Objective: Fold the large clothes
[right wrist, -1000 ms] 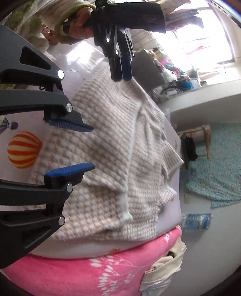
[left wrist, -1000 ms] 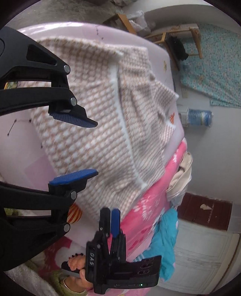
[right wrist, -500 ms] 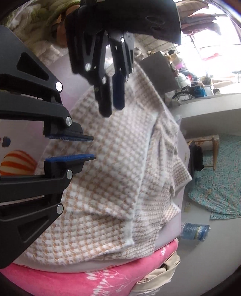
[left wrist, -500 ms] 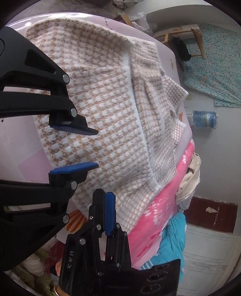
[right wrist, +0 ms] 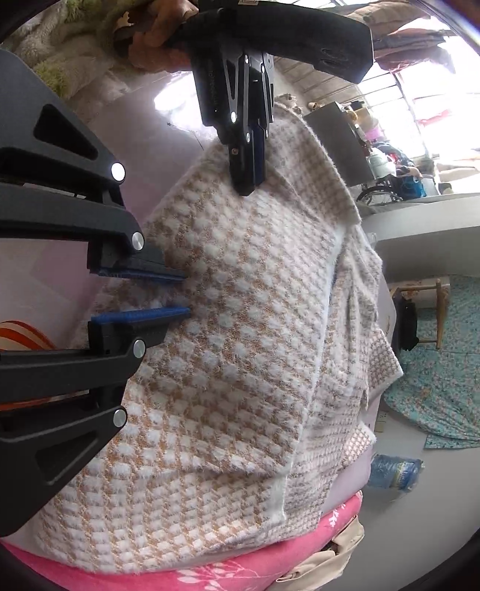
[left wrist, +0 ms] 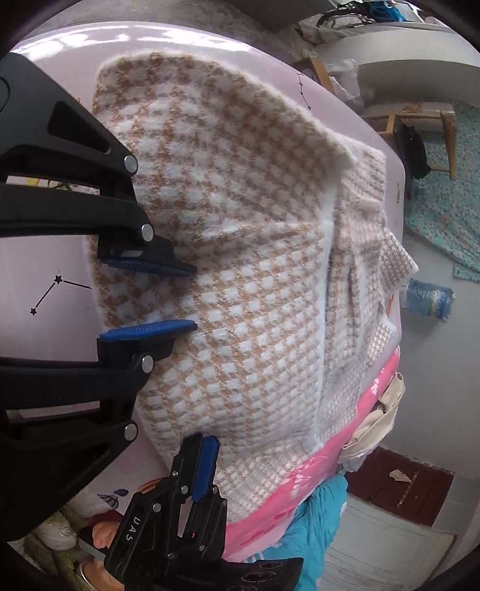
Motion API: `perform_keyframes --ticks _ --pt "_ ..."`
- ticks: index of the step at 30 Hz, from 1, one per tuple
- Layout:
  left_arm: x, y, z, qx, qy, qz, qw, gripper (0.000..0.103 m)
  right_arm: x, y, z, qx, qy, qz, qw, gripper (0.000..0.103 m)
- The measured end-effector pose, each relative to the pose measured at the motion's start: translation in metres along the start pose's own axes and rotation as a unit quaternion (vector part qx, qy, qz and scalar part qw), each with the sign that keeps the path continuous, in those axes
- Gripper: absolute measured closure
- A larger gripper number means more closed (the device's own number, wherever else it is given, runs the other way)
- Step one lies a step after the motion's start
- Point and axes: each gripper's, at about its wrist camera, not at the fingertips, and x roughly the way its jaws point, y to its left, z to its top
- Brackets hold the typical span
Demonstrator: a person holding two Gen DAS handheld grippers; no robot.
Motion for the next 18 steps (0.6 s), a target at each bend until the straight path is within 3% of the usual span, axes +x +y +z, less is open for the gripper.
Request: perform_keyframes --ticks 3,5,9,13,16,18 --pt "-0.018 0.007 0.003 0.006 -0.023 0.028 0.9993 0.078 -0.020 -0.006 -0.002 0.002 -0.016 -0.017 1.000 0.089" --pt "-0.019 0.024 0.000 -0.010 -0.020 0.051 0.9985 0.078 -0.017 -0.016 -0.011 0.019 -0.003 -0.026 0.999 0.089" --pt "-0.013 0.047 -0.004 -0.039 -0.017 0.037 0.9984 0.080 -0.009 -0.037 -0.019 0.085 -0.008 0.021 0.996 0.087" --pt "-0.026 0.045 0.006 -0.039 -0.036 0.059 0.9968 0.072 -0.025 -0.041 -0.017 0.094 -0.010 0.008 0.996 0.087" --pt "-0.034 0.063 0.010 -0.066 -0.053 0.085 0.9928 0.061 -0.046 -0.058 -0.025 0.123 -0.036 -0.015 0.992 0.080" --pt "-0.028 0.079 0.011 -0.094 -0.037 0.084 0.9914 0.060 -0.043 -0.072 -0.033 0.145 -0.026 -0.046 0.988 0.064"
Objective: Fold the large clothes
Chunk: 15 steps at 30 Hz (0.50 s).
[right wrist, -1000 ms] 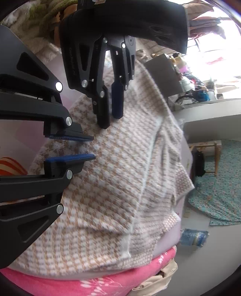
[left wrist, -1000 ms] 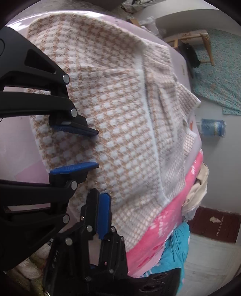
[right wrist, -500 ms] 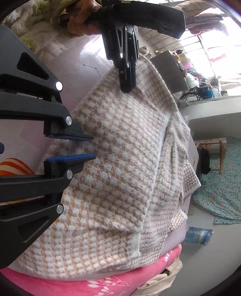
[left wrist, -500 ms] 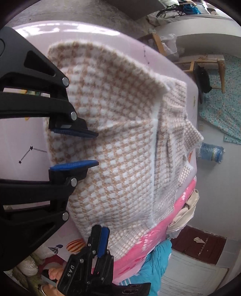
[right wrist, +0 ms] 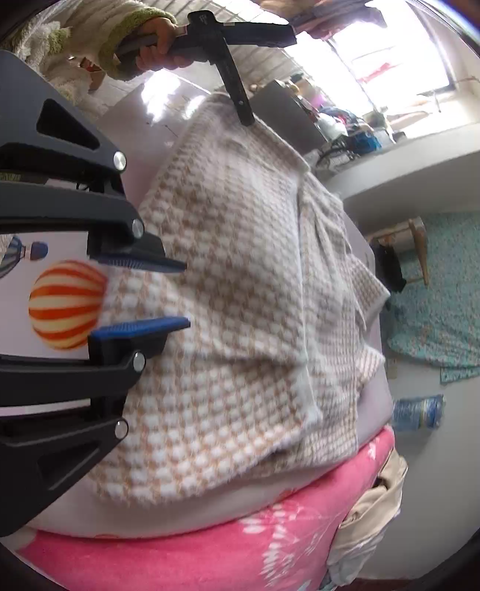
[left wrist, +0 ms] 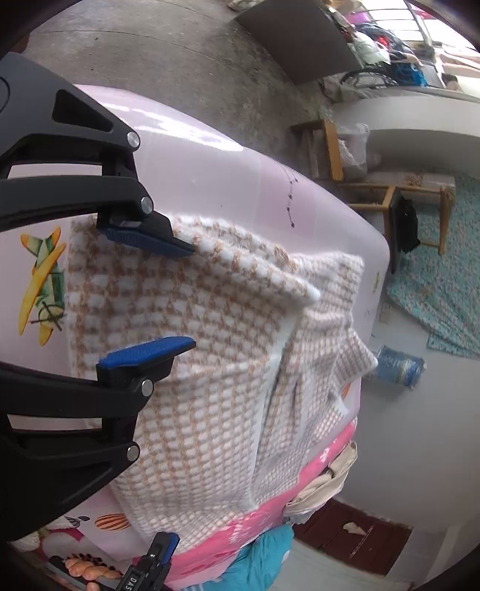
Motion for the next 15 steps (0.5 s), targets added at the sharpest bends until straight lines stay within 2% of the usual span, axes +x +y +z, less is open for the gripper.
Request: perform_keyframes --ticks 2,5,7,8,10,12,14,15 --pt "0.007 0.004 0.001 -0.014 0.005 -0.008 0.9999 0.059 0.016 -0.014 -0.008 0.013 0.026 -0.012 1.000 0.060" --pt "0.005 -0.008 0.006 -0.003 0.013 0.006 0.9999 0.051 0.007 -0.015 -0.003 0.023 0.019 -0.011 0.999 0.060" --pt "-0.003 -0.014 0.009 0.004 0.003 0.009 1.0000 0.045 -0.009 -0.014 0.001 0.022 -0.007 -0.026 0.999 0.058" --pt "-0.008 -0.016 0.010 0.006 -0.005 0.011 0.9999 0.038 -0.017 -0.017 0.002 0.026 -0.020 -0.028 0.999 0.051" --pt "-0.012 -0.017 0.011 0.007 -0.014 0.019 0.9997 0.030 -0.023 -0.025 0.002 0.039 -0.032 -0.037 0.998 0.045" --pt "-0.002 -0.014 0.011 0.002 0.004 0.039 0.9992 0.022 -0.010 -0.037 -0.001 0.060 -0.005 -0.052 0.997 0.045" --pt "0.018 -0.007 0.011 -0.012 0.050 0.066 0.9965 0.022 0.008 -0.045 -0.005 0.074 0.036 -0.060 0.995 0.045" --pt "0.026 -0.002 0.010 -0.023 0.068 0.073 0.9947 0.022 0.007 -0.042 -0.004 0.069 0.033 -0.067 0.995 0.045"
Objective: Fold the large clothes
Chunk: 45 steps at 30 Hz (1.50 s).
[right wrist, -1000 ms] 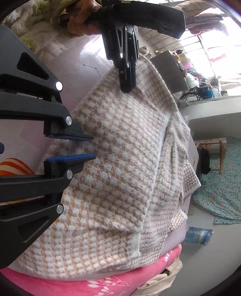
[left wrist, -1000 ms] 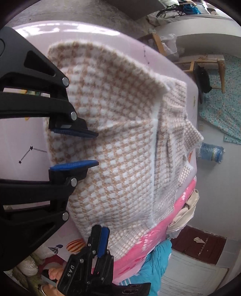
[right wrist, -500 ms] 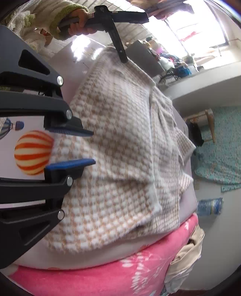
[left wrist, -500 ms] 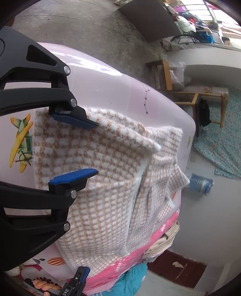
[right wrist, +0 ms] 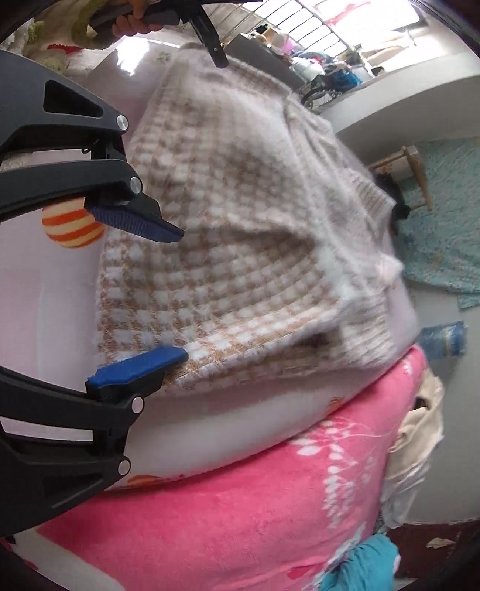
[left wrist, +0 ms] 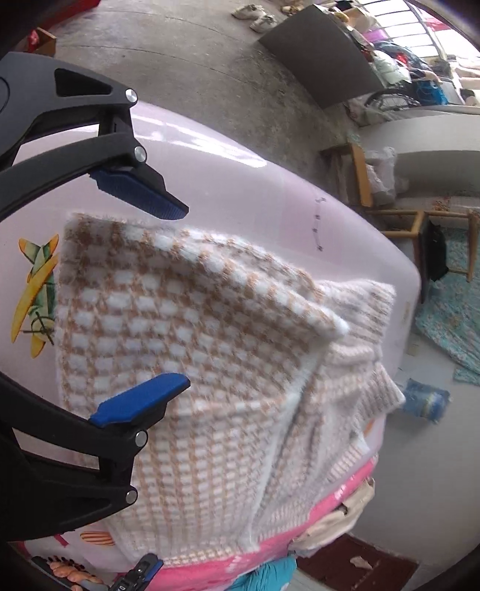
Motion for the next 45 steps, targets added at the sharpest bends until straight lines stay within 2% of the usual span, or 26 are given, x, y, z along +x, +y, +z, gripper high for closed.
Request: perform_keyframes --ticks 4,5,7,11,15,23,29,37,41,45 --pt "-0.015 0.000 0.008 -0.006 -0.019 -0.002 0.9998 0.021 -0.013 0.016 0.011 -0.021 -0.006 -0.001 1.000 0.044" --pt "-0.019 0.000 0.010 -0.007 -0.024 0.001 0.9997 0.021 -0.018 0.019 0.014 -0.021 -0.009 0.005 1.000 0.037" --pt "-0.028 -0.002 0.015 -0.003 -0.031 0.011 0.9994 0.021 -0.025 0.023 0.021 -0.023 -0.017 0.014 0.999 0.030" --pt "-0.041 -0.011 0.031 0.014 -0.040 0.036 0.9985 0.019 -0.033 0.029 0.039 -0.025 -0.026 0.033 0.999 0.024" --pt "-0.044 -0.031 0.051 0.043 -0.039 0.065 0.9962 0.019 -0.036 0.036 0.059 -0.023 -0.026 0.039 0.999 0.023" --pt "-0.033 -0.085 0.074 0.105 -0.029 0.085 0.9904 0.018 -0.028 0.041 0.094 -0.015 -0.025 0.042 0.999 0.019" --pt "-0.023 -0.104 0.087 0.133 -0.031 0.098 0.9858 0.018 -0.013 0.047 0.112 -0.024 -0.009 0.038 0.999 0.019" --pt "0.002 -0.106 0.105 0.138 -0.014 0.107 0.9845 0.018 0.011 0.056 0.135 -0.038 0.010 0.036 0.999 0.019" --pt "0.015 -0.105 0.118 0.139 -0.009 0.108 0.9844 0.018 0.024 0.062 0.153 -0.050 0.017 0.049 0.997 0.019" --pt "0.025 -0.102 0.147 0.133 -0.007 0.067 0.9889 0.018 0.031 0.068 0.188 -0.067 0.012 0.064 0.996 0.019"
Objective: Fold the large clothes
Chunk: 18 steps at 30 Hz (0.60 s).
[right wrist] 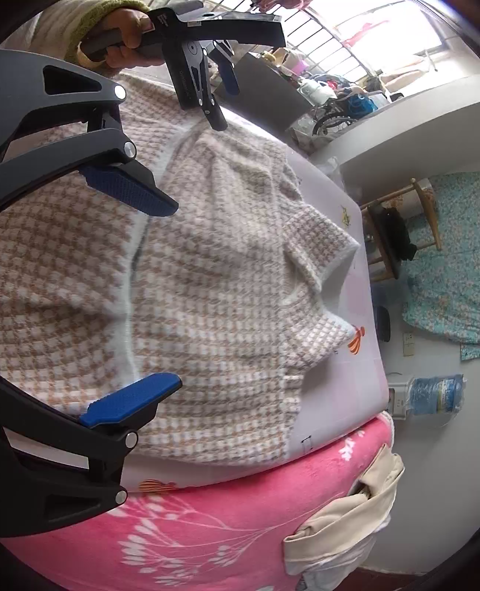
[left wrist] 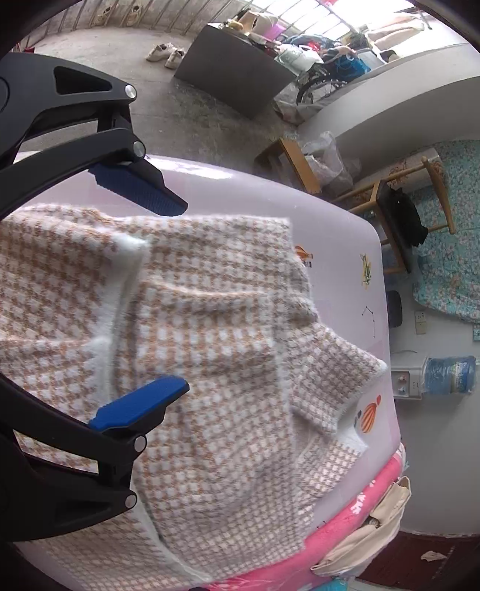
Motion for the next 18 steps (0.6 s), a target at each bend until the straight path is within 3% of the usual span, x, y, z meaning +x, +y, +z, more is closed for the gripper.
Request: perform_keyframes --ticks 6,12,16,18 --pt "0.020 0.015 0.076 -0.018 -0.026 -0.086 0.9958 0.018 0.020 -0.016 0.082 0.009 -0.017 0.027 0.999 0.016" --pt "0.075 0.006 0.159 -0.040 -0.034 -0.155 0.9864 0.018 0.095 -0.044 0.162 0.069 0.026 0.063 0.995 0.016" --pt "0.124 -0.016 0.200 -0.049 -0.006 -0.167 0.9847 0.023 0.155 -0.064 0.198 0.098 0.058 0.041 0.993 0.016" --pt "0.147 -0.027 0.211 -0.052 0.012 -0.156 0.9862 0.033 0.181 -0.073 0.209 0.117 0.076 0.044 0.989 0.020"
